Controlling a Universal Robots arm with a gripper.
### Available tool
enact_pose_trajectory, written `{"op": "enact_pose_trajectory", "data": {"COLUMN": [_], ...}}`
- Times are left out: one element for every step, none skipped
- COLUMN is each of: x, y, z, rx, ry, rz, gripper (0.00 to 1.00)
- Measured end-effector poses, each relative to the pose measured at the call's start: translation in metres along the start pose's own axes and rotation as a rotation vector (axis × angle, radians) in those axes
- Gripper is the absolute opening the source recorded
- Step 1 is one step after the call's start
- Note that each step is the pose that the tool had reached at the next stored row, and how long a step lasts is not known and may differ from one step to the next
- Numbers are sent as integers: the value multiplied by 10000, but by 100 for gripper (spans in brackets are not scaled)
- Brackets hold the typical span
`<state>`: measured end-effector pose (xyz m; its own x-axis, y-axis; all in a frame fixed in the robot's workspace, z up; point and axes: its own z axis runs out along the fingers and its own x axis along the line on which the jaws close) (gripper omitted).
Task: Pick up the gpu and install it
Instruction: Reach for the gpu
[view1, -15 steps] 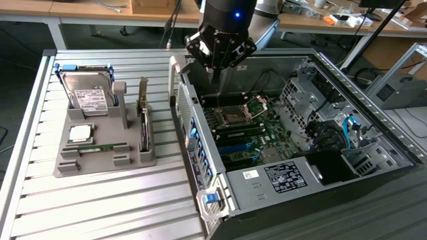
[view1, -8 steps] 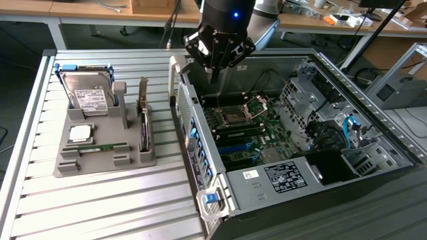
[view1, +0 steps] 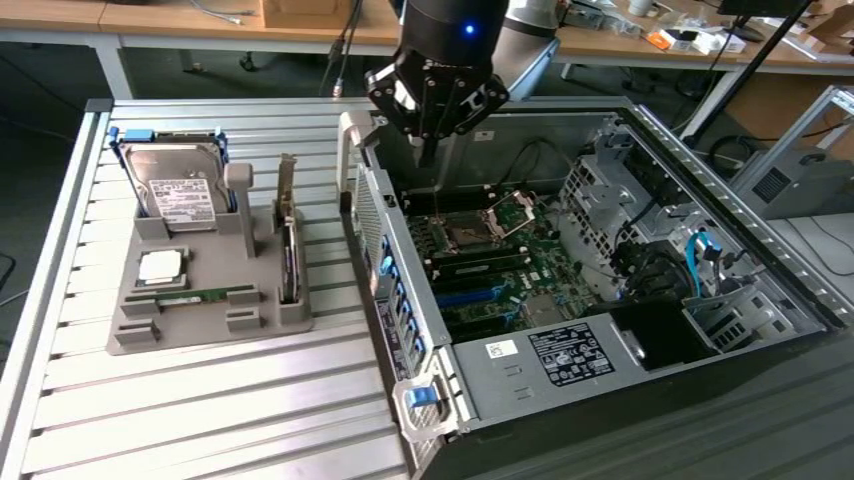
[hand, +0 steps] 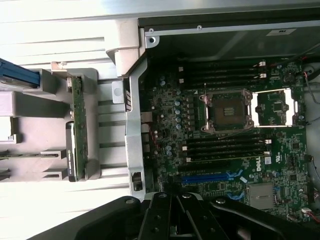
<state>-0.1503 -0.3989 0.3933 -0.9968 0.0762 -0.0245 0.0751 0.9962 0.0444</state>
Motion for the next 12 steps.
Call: {"op": "enact_pose_trajectory", "data": {"x": [2, 3, 6, 8, 9, 11, 13, 15, 17, 20, 23, 25], "y": [0, 0, 0, -1, -1, -1, -1, -1, -1, -1, -2, -2], "z": [0, 0, 0, 0, 0, 0, -1, 0, 0, -1, -1, -1], "rx": [0, 0, 0, 0, 0, 0, 0, 0, 0, 0, 0, 0], "ry": [0, 0, 0, 0, 0, 0, 0, 0, 0, 0, 0, 0], "rz": [0, 0, 0, 0, 0, 0, 0, 0, 0, 0, 0, 0], "gripper": [10, 10, 10, 10, 10, 10, 10, 10, 10, 10, 10, 10]}}
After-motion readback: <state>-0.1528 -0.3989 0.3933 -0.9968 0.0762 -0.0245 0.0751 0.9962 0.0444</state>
